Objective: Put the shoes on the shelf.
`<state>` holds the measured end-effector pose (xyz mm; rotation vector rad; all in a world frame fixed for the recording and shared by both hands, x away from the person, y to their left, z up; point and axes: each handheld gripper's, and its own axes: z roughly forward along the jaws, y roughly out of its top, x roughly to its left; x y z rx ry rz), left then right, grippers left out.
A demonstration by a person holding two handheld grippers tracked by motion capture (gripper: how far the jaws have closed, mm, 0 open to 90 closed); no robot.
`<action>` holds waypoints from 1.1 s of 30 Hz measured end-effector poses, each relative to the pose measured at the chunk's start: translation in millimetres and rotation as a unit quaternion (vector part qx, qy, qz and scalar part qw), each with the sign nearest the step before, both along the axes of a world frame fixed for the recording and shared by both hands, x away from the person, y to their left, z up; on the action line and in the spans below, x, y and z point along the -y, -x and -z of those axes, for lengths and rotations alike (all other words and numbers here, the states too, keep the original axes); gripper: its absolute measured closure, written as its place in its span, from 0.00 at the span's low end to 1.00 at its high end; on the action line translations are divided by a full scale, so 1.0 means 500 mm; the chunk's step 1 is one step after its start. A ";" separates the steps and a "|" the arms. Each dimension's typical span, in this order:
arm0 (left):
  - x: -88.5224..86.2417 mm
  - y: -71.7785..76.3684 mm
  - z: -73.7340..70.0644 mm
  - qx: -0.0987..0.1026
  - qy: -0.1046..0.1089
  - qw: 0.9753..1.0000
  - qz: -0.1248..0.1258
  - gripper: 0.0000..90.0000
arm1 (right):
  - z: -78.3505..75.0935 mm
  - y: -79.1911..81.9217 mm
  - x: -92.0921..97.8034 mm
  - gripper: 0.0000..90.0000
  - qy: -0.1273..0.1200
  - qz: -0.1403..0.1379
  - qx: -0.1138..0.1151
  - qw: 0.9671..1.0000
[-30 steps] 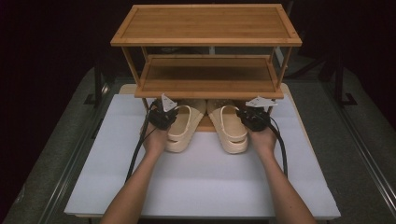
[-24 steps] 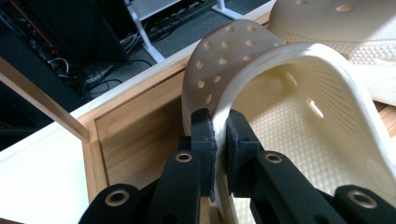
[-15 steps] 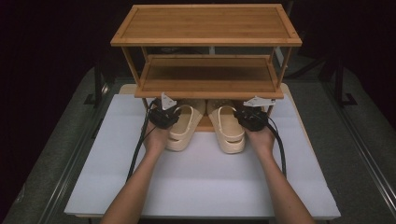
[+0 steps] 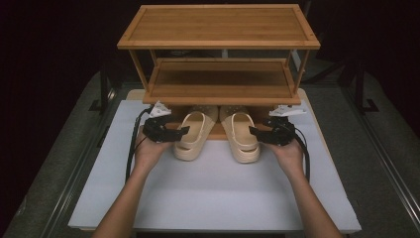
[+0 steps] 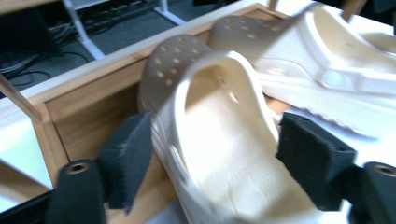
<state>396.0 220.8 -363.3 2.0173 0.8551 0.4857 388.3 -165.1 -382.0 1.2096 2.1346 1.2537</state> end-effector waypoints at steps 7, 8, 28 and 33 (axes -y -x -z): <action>-0.035 0.042 0.011 -0.025 0.000 0.999 0.038 0.13 | 0.014 0.055 0.023 0.19 -0.012 -0.029 -0.025 0.999; -0.039 0.046 0.018 -0.033 -0.003 0.999 0.043 0.12 | 0.017 0.062 0.024 0.17 -0.008 -0.035 -0.029 0.999; -0.010 0.026 0.129 -0.068 -0.040 0.993 0.089 0.01 | 0.107 0.064 0.000 0.05 0.019 -0.086 -0.074 0.993; -0.014 0.018 0.135 -0.069 -0.027 0.993 0.090 0.05 | 0.120 0.054 -0.015 0.06 0.022 -0.102 -0.083 0.991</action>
